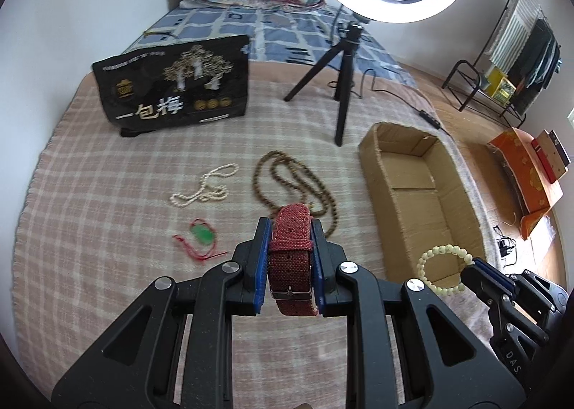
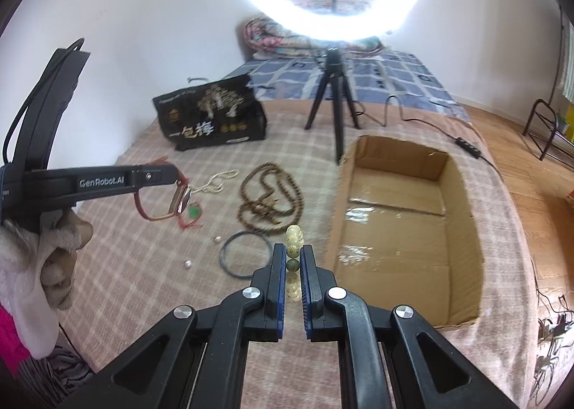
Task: Organize jewelry
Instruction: 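Carry watch and bracelet into cardboard box and open both tools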
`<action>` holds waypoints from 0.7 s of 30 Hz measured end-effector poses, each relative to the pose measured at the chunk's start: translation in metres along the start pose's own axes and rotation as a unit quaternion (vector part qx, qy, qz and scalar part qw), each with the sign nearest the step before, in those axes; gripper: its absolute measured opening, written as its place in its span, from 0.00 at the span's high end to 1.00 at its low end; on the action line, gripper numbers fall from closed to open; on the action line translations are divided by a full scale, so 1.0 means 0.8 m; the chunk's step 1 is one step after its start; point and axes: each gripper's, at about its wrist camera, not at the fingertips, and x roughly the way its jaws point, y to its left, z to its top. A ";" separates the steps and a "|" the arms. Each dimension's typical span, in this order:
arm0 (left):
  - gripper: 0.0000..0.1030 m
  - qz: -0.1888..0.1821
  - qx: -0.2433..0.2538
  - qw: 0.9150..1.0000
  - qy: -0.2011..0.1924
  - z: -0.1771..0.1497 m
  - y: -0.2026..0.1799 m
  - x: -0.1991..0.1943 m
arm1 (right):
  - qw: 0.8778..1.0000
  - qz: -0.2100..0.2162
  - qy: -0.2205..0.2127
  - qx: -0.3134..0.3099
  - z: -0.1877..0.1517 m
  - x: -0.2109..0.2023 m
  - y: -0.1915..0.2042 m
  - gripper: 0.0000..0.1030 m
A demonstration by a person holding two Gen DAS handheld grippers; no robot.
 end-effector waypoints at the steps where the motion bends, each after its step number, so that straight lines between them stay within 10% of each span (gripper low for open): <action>1: 0.81 -0.006 0.002 1.000 -0.002 0.004 -0.009 0.002 | 1.000 -0.004 -0.002 0.004 0.000 -0.002 -0.007 0.95; 21: 0.81 -0.088 0.047 0.995 0.025 0.022 -0.147 0.067 | 0.996 -0.071 0.025 0.047 -0.016 0.004 -0.113 0.95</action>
